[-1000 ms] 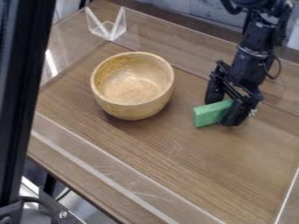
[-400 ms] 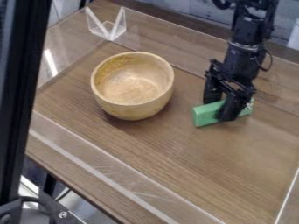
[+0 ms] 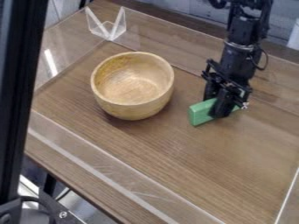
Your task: Put the green block in the brown bowl
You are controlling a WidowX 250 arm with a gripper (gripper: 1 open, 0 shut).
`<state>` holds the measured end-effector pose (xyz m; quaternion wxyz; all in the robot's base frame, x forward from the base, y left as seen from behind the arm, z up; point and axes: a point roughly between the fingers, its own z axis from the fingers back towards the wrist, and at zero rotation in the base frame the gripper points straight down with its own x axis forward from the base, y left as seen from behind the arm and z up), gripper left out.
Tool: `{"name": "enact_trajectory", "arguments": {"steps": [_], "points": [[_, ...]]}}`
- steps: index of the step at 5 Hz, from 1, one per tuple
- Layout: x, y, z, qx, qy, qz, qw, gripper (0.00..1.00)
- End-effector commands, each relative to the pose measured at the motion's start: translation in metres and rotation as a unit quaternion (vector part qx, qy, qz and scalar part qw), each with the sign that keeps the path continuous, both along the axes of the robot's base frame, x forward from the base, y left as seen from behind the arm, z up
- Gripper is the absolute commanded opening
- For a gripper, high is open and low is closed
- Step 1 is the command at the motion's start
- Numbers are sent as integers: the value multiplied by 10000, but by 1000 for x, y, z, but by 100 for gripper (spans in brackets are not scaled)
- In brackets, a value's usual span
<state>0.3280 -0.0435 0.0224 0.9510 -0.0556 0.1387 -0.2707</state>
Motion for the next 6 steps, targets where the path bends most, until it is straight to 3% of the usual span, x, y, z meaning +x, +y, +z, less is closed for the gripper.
{"name": "enact_trajectory", "arguments": {"steps": [1,2,3,4,5,6], "points": [[3,-5,47,-57,-414,-40,9991,0],[2,8,92,163,-753,678,9947,0],[-1,51,124,341,-956,1746,9794,0],[-6,97,135,549,-1028,2482,9617,0],[-13,133,137,713,-1082,2948,9467,0],[-25,141,128,849,-1049,3181,9384,0]]}}
